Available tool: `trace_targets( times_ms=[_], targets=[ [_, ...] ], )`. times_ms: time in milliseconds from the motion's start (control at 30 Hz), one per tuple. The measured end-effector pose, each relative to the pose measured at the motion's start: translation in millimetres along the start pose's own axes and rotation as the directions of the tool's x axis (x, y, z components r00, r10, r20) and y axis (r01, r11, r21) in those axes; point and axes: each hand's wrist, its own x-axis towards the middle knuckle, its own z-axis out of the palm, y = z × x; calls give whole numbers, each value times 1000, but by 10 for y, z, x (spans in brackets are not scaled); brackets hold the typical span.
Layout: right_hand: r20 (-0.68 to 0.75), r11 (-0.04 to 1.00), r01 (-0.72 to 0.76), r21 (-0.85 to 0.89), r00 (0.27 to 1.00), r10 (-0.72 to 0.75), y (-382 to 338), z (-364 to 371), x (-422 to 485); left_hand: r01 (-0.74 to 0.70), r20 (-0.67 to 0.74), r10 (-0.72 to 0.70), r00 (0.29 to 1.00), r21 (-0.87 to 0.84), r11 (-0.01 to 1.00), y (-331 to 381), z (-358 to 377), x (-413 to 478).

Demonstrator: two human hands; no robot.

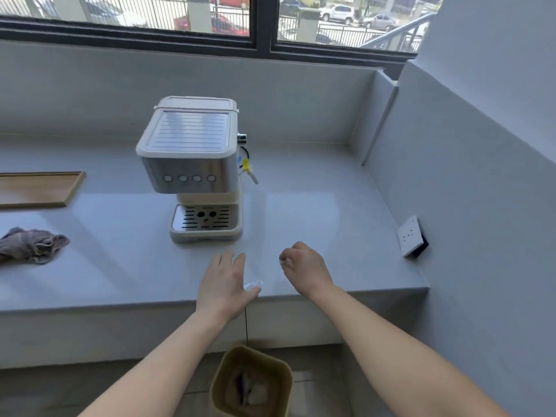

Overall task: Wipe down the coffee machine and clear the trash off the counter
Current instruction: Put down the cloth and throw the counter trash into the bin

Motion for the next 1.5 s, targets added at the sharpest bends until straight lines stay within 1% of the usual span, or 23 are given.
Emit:
trace_targets(
  times_ms=[133, 233, 367, 500, 633, 767, 867, 1000, 1167, 1300, 1500],
  targets=[
    [8, 999, 36, 40, 999, -36, 20, 128, -239, 7, -28, -7, 1000, 25, 1000, -35, 79, -374],
    [29, 997, 69, 43, 997, -70, 75, 238, -430, 56, -4, -56, 998, 27, 998, -67, 161, -657],
    [30, 995, 78, 67, 996, -80, 142, 346, -692, 101, -5, -101, 995, 12, 995, -94, 258, -929],
    [57, 995, 75, 63, 995, -79, 238, 504, -955, 127, 58, -128, 990, 26, 992, -123, 403, -1174],
    [93, 998, 12, 61, 995, -18, 357, 759, -1133, 130, 140, -132, 981, 22, 991, -229, 654, -1391],
    [126, 996, -79, 42, 989, 73, 506, 1214, -1299, 133, 244, -135, 960, 23, 991, -428, 1010, -1499],
    [158, 991, -133, 12, 979, 129, 598, 1624, -1343, 114, 297, -121, 947, 39, 993, -595, 1311, -1522],
    [168, 980, -201, 8, 966, 197, 721, 2073, -1328, 133, 335, -138, 932, 38, 990, -835, 1667, -1547],
    [234, 966, -257, -9, 939, 252, 931, 2636, -1279, 142, 370, -145, 918, 34, 989, -1094, 2174, -1525],
    [266, 962, -273, -10, 926, 266, 1161, 3099, -1314, 160, 418, -163, 894, 44, 986, -1229, 2686, -1582],
    [308, 932, -360, -35, 884, 353, 1376, 3626, -1466, 183, 489, -179, 854, 40, 982, -1332, 3201, -1739]
  ],
)
